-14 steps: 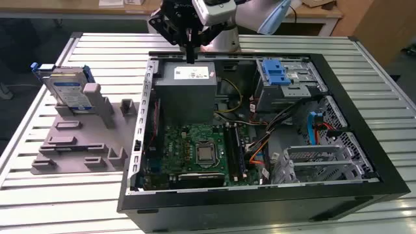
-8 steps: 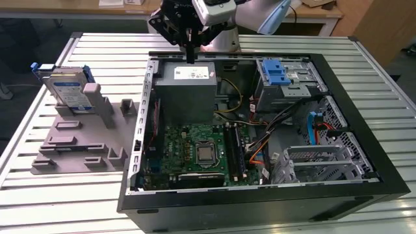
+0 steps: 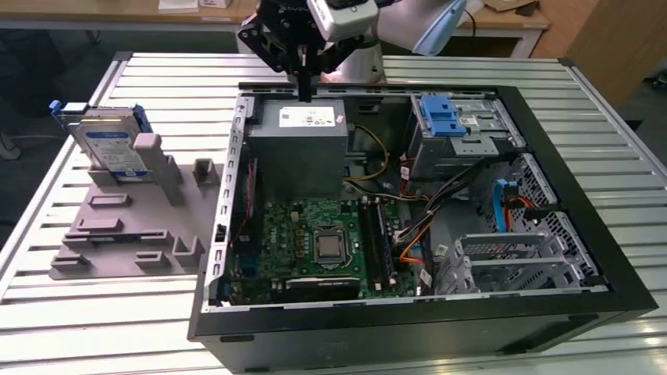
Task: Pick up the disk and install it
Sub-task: 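Reach for the disk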
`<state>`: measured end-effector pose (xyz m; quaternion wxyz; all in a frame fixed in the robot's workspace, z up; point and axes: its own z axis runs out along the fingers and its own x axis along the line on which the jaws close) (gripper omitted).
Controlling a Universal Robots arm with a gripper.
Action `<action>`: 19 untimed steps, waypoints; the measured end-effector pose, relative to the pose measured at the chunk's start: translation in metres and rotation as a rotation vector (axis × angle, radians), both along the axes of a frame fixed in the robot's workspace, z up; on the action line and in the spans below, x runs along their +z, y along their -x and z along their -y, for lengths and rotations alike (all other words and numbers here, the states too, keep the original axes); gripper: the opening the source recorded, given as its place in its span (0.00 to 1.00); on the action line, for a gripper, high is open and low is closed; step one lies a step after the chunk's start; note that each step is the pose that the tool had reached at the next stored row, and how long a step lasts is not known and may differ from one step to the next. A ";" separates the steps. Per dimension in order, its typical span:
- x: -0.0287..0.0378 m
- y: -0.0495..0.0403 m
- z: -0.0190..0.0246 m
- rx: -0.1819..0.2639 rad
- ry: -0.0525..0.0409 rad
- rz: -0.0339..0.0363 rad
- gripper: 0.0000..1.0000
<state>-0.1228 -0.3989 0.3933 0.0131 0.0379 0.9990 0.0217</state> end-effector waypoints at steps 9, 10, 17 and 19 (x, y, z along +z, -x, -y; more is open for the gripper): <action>0.0000 0.0109 -0.0024 0.000 0.0000 0.0000 0.11; 0.0000 0.0122 -0.0035 0.000 0.0000 0.0000 0.11; 0.0000 0.0141 -0.0044 0.000 0.0000 0.0000 0.11; 0.0000 0.0148 -0.0043 0.000 0.0000 0.0001 0.11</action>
